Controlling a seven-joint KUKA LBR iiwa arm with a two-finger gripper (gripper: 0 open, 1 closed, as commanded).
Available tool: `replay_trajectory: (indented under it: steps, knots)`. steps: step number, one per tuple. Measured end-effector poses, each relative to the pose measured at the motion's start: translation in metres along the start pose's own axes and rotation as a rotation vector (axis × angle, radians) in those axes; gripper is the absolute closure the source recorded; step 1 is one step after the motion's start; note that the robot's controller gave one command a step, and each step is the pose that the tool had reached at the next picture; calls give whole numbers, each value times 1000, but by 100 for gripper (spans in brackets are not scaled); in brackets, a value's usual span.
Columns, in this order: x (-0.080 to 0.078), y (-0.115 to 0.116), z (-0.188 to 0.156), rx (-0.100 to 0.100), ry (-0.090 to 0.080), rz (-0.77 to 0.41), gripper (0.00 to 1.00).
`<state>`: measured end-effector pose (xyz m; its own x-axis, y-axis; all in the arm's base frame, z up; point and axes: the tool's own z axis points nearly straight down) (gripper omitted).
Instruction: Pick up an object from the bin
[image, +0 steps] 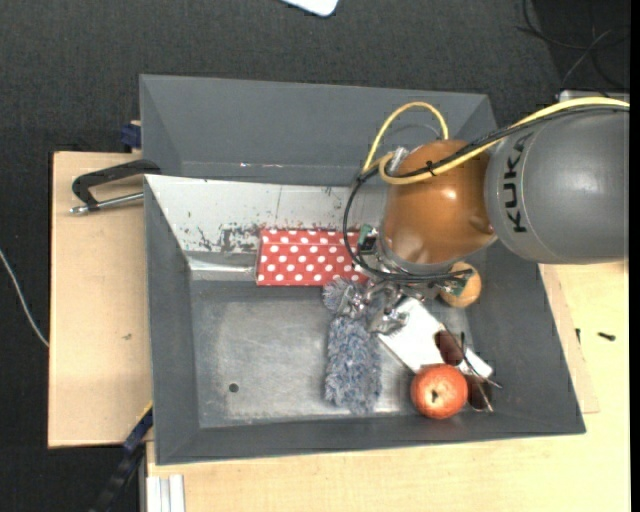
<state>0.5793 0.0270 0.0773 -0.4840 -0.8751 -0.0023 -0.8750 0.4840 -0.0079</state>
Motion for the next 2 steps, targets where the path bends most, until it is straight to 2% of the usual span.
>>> replay_trajectory:
  steps: [2]
  knots:
    - [0, 2, -27, -8, 0, 1, 100]
